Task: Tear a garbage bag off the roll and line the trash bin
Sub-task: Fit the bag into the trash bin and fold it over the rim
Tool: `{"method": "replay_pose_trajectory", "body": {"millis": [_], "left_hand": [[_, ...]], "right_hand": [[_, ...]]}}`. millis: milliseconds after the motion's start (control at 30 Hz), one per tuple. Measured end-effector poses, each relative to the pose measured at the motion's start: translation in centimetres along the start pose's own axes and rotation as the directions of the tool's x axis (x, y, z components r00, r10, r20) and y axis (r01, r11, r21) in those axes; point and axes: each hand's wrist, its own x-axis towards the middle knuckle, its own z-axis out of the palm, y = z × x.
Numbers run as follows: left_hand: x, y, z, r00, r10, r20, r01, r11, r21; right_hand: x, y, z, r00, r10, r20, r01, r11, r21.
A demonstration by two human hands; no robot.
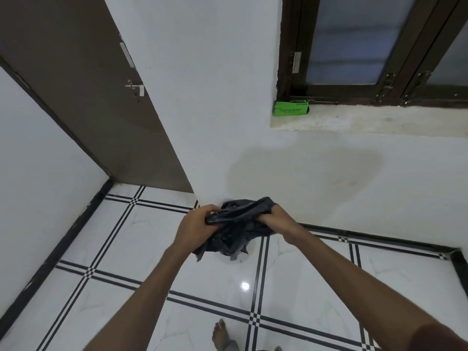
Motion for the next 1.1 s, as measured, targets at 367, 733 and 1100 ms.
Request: {"method": "replay_pose_trajectory", "body": {"millis": [367,733,1100], "left_hand": [[1.1,-5.7,-2.2,0.934,-0.331,-0.132,0.339,0.940,0.041],[8.1,-6.4,-6.7,0.896,0.043,-0.442,-0.032,0.999,0.032],[8.5,-15.5,-6.2,0.957,-0.225,-0.186,0.241,0.968,0.069]], "right_hand": [[2.6,1.4,1.9,0.916,-0.216,0.339,0.395,0.645,-0.655],[8.6,-6.3,3.6,0.947,-0.190,-0.260,0.073,0.913,-0.402],[10.9,-4.1,8.4,0.999,-0.031,-0.015,0.013,0.738,-0.674]]}}
